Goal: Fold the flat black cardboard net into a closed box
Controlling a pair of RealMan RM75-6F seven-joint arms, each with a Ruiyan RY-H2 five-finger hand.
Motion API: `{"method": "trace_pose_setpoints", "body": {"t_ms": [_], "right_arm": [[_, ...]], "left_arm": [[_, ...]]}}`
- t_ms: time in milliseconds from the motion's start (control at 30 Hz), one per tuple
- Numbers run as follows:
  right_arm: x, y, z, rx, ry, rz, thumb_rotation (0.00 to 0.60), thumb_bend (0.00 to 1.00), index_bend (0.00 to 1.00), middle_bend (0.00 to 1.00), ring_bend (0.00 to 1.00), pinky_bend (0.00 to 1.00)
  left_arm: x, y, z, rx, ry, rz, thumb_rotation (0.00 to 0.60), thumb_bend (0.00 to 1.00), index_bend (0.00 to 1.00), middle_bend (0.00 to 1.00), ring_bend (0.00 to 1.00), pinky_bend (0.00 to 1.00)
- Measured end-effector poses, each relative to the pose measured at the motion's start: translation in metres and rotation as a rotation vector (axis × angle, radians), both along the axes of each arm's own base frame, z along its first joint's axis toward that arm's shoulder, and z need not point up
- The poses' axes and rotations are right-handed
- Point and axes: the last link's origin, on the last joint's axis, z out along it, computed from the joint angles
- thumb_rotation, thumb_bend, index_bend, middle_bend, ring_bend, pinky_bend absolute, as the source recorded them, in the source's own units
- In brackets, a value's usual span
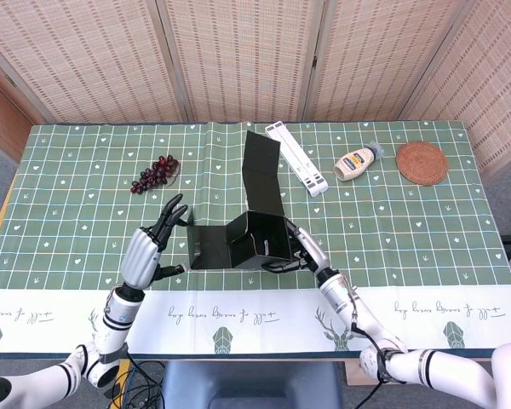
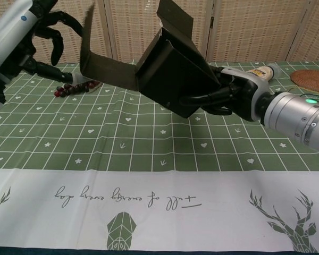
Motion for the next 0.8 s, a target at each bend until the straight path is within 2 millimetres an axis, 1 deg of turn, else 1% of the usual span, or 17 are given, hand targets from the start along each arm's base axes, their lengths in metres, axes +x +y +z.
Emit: {"method": "trace_pose_setpoints", "body": {"t_ms": [267, 533, 633, 667, 700, 800], "right_arm": [[0.01, 0.0, -0.013, 0.021, 0.054, 0.048, 0.6, 0.07, 0.38, 0.46, 0.75, 1.0], [0.016, -0.002, -0.021, 0.016, 0.133, 0.099, 0.6, 0.07, 0.38, 0.46, 0.75, 1.0], [0.018, -0.004, -0.025, 0.009, 0.171, 0.121, 0.6, 0.07, 0.38, 0.46, 0.75, 1.0], [0.019, -0.004, -0.026, 0.008, 0.182, 0.128, 0.6, 0.07, 0.38, 0.46, 0.75, 1.0], [0.02, -0.005, -0.028, 0.011, 0.195, 0.136, 0.6, 0.07, 0.38, 0.46, 0.75, 1.0], [0.022, -0.007, -0.033, 0.015, 0.217, 0.147, 0.6, 0.07, 0.38, 0.46, 0.75, 1.0]], "left_arm": [[0.021, -0.003, -0.01, -0.061, -0.045, -0.033, 0.6, 0.1, 0.0, 0.0, 0.36, 0.74], [0.026, -0.001, -0.011, -0.075, 0.031, -0.066, 0.6, 0.1, 0.0, 0.0, 0.37, 0.74], [0.025, 0.0, -0.012, -0.083, 0.063, -0.074, 0.6, 0.1, 0.06, 0.0, 0.38, 0.74], [0.025, 0.001, -0.013, -0.086, 0.076, -0.077, 0.6, 0.1, 0.11, 0.01, 0.38, 0.74], [0.024, 0.001, -0.013, -0.087, 0.085, -0.077, 0.6, 0.1, 0.13, 0.02, 0.39, 0.74], [0.022, 0.003, -0.016, -0.09, 0.114, -0.079, 0.6, 0.1, 0.22, 0.09, 0.41, 0.74]]}}
